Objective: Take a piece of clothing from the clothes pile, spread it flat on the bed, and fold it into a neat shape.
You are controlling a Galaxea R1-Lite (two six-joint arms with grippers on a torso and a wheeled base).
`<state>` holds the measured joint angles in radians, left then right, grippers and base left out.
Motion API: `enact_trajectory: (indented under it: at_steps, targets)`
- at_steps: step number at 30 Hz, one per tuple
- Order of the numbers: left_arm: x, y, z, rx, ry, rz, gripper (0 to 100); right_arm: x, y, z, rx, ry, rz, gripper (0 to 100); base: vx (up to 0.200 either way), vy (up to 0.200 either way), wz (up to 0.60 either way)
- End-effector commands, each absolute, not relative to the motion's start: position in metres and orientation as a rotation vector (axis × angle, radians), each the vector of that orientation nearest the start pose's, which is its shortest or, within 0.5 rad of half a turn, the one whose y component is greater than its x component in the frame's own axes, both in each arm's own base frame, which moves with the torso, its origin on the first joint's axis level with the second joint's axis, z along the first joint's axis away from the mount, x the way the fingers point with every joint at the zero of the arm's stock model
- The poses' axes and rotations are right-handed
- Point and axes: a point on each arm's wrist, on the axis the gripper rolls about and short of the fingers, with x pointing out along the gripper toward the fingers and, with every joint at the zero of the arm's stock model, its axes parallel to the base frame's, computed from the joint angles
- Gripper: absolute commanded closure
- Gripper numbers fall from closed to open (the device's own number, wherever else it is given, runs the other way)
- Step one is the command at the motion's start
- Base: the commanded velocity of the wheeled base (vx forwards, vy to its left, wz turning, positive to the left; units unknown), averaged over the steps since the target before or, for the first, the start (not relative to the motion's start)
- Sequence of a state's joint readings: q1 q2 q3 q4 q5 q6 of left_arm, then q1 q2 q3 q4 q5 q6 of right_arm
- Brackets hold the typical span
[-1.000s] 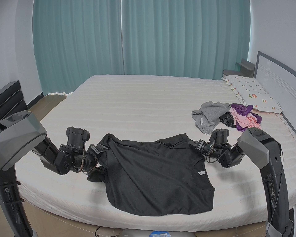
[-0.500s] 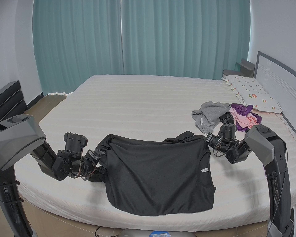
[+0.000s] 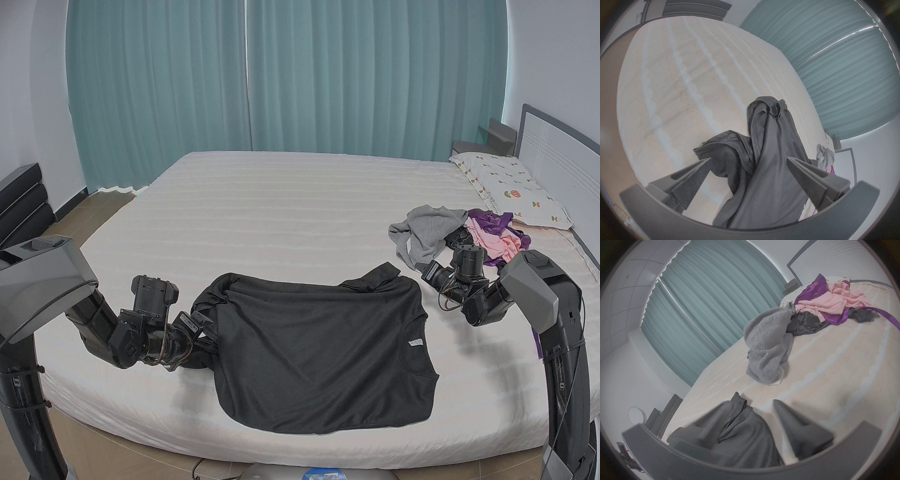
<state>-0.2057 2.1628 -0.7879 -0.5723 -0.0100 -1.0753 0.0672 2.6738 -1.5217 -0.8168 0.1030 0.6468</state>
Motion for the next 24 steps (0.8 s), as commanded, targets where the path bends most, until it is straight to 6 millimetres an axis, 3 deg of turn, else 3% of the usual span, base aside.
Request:
enact_trajectory:
  at_steps: [1,6,8,10,11,12,13,14,15,19,20,21,24]
  targets:
    - [0.336,-0.069,0.016,-0.925,0.835,0.253,0,0.5,0.034,-0.026,0.648,0.383,0.049,0,0.0,0.0,0.0]
    - [0.326,-0.067,0.018,-0.879,0.847,0.239,0,0.482,0.031,-0.009,0.694,0.402,0.044,0,0.0,0.0,0.0]
    - [0.321,-0.066,0.025,-0.888,0.837,0.236,0,0.458,0.033,0.011,0.786,0.43,0.037,0,0.0,0.0,0.0]
    - [0.317,-0.065,0.026,-0.889,0.838,0.237,0,0.448,0.033,0.014,0.8,0.448,0.037,0,0.0,0.0,0.0]
    - [0.308,-0.064,0.027,-0.888,0.848,0.24,0,0.424,0.033,0.021,0.804,0.481,0.046,0,0.0,0.0,0.0]
    - [0.308,-0.064,0.027,-0.888,0.848,0.24,0,0.424,0.033,0.021,0.804,0.481,0.046,0,0.0,0.0,0.0]
    - [0.302,-0.062,0.029,-0.89,0.857,0.241,0,0.395,0.031,0.029,0.807,0.504,0.065,0,0.0,0.0,0.0]
    - [0.302,-0.063,0.029,-0.89,0.856,0.239,0,0.392,0.031,0.028,0.808,0.508,0.067,0,0.0,0.0,0.0]
    - [0.296,-0.062,0.028,-0.887,0.871,0.246,0,0.363,0.032,0.033,0.81,0.538,0.088,0,0.0,0.0,0.0]
    - [0.286,-0.061,0.028,-0.884,0.877,0.247,0,0.303,0.041,0.038,0.796,0.633,0.105,0,-0.05,0.0,0.0]
    - [0.286,-0.061,0.028,-0.883,0.878,0.245,0,0.297,0.043,0.038,0.796,0.646,0.105,0,-0.2,0.0,0.0]
    - [0.285,-0.062,0.028,-0.883,0.872,0.243,0,0.276,0.045,0.038,0.792,0.681,0.11,0,-0.2,0.0,0.0]
    - [0.285,-0.062,0.027,-0.882,0.871,0.244,0,0.253,0.045,0.033,0.793,0.723,0.107,0,-0.2,0.0,0.0]
